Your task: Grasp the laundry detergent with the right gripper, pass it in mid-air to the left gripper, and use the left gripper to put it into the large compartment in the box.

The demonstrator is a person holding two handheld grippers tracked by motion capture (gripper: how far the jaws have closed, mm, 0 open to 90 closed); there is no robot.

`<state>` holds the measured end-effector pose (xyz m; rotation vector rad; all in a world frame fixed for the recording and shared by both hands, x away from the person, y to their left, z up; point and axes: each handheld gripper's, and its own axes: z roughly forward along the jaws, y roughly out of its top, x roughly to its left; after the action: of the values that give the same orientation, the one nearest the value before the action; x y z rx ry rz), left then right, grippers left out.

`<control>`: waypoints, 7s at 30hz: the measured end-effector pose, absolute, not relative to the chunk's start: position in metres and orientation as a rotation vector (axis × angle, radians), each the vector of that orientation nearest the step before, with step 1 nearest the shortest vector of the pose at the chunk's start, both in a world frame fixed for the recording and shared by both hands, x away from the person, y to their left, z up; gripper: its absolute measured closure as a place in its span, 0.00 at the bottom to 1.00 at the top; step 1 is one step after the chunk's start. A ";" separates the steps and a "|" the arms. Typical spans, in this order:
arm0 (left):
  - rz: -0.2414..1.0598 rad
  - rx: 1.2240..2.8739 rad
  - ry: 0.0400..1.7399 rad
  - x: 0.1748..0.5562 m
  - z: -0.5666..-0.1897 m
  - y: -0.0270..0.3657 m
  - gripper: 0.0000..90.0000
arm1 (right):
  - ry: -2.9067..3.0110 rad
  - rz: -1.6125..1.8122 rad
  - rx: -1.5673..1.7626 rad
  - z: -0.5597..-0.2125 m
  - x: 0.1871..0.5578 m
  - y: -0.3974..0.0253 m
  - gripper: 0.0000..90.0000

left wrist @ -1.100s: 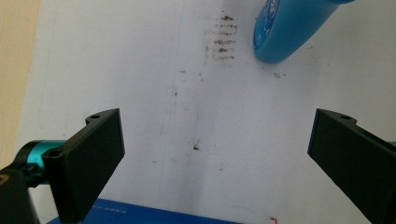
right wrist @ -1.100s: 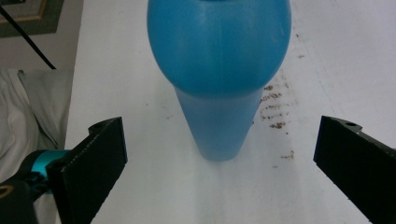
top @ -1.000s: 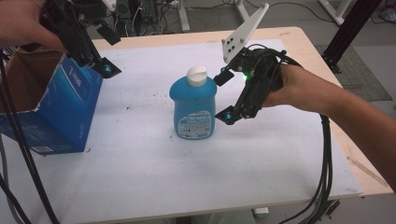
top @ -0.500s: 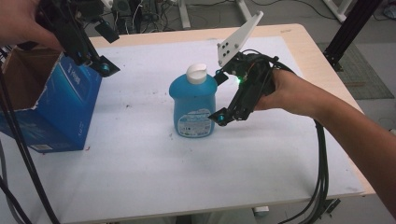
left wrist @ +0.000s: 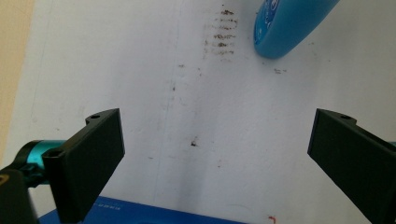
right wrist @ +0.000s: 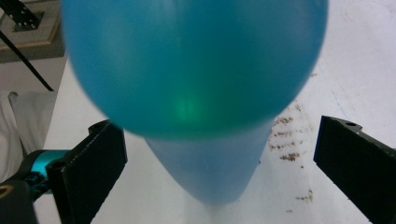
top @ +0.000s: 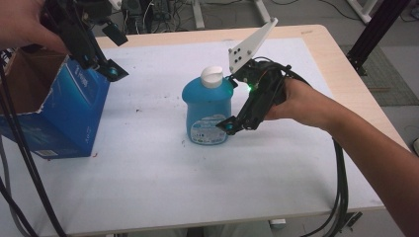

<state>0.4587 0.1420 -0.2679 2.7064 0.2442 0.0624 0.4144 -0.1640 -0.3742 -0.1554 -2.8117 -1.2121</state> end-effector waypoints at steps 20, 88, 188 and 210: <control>0.057 2.708 0.255 0.459 -0.270 0.144 0.04 | -2.749 -1.346 -0.175 -0.389 0.414 -0.161 0.03; 0.045 2.705 0.263 0.460 -0.276 0.147 0.04 | -2.666 -1.556 -0.045 -0.404 0.413 -0.160 0.50; -0.027 2.830 0.013 0.411 -0.235 0.028 0.05 | -2.774 -1.460 0.095 -0.331 0.408 -0.110 0.52; -0.023 2.846 -0.027 0.411 -0.236 0.028 0.26 | -2.768 -1.447 0.080 -0.334 0.409 -0.108 0.52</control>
<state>0.4112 0.0284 -0.2363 2.8459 -0.0268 -0.0225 0.4087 -0.1084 -0.3338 0.0802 -2.7685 -1.4469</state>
